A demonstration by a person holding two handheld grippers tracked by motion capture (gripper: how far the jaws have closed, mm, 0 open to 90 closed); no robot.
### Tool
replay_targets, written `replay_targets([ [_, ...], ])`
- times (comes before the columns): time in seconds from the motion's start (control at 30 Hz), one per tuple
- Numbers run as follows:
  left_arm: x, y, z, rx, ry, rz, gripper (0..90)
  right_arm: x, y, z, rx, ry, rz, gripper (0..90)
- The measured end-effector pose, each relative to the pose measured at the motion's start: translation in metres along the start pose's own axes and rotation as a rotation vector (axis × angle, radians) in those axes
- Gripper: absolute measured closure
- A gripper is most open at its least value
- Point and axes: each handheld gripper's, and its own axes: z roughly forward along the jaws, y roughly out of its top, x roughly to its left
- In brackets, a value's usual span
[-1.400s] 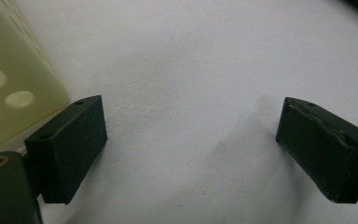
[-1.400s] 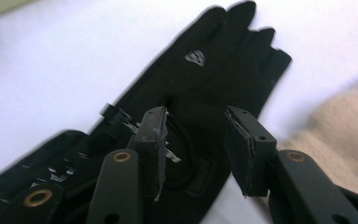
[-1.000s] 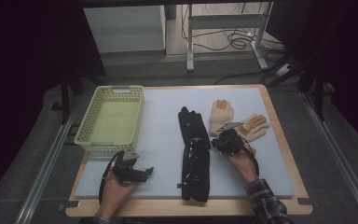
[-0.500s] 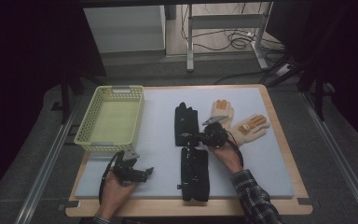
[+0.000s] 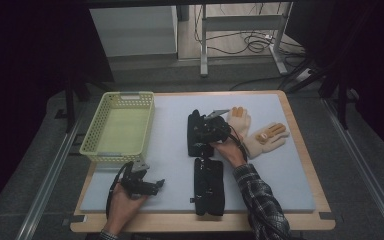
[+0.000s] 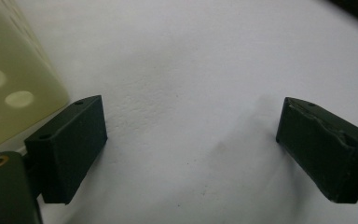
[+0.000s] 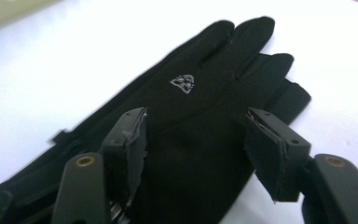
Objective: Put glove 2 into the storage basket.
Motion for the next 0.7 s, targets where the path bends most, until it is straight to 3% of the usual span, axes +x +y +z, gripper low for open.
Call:
replay_targets([
  [0.03,0.000,0.000,0.000,0.000,0.000,0.000,8.8,0.001,0.000,0.006,0.029,-0.015,-0.016,39.3],
  [0.1,0.000,0.000,0.000,-0.001,0.000,0.000,8.8,-0.002,-0.002,0.009,0.014,0.018,0.049,45.3],
  [0.2,0.000,0.000,0.000,-0.001,0.000,0.000,8.8,-0.002,-0.002,0.008,0.015,0.018,0.057,52.8],
  [0.23,0.000,0.000,0.000,-0.001,0.000,0.000,8.8,-0.001,-0.002,0.008,0.021,0.023,0.066,58.7],
  [0.27,0.000,0.000,0.000,0.000,0.000,0.000,8.8,0.002,-0.001,0.007,0.029,0.050,0.071,71.7],
  [0.3,0.000,0.000,0.000,0.000,0.000,0.000,8.8,0.003,0.000,0.007,0.029,0.059,0.075,74.3],
  [0.43,0.000,0.000,0.000,0.000,-0.001,0.000,8.8,0.002,0.002,0.005,0.027,0.054,0.093,77.4],
  [0.63,0.000,0.000,0.000,0.001,0.000,0.000,8.8,-0.012,0.007,-0.009,-0.035,0.018,0.144,77.5],
  [0.7,0.000,0.000,0.000,0.003,0.001,0.002,8.8,-0.017,0.010,-0.018,-0.057,0.027,0.172,77.4],
])
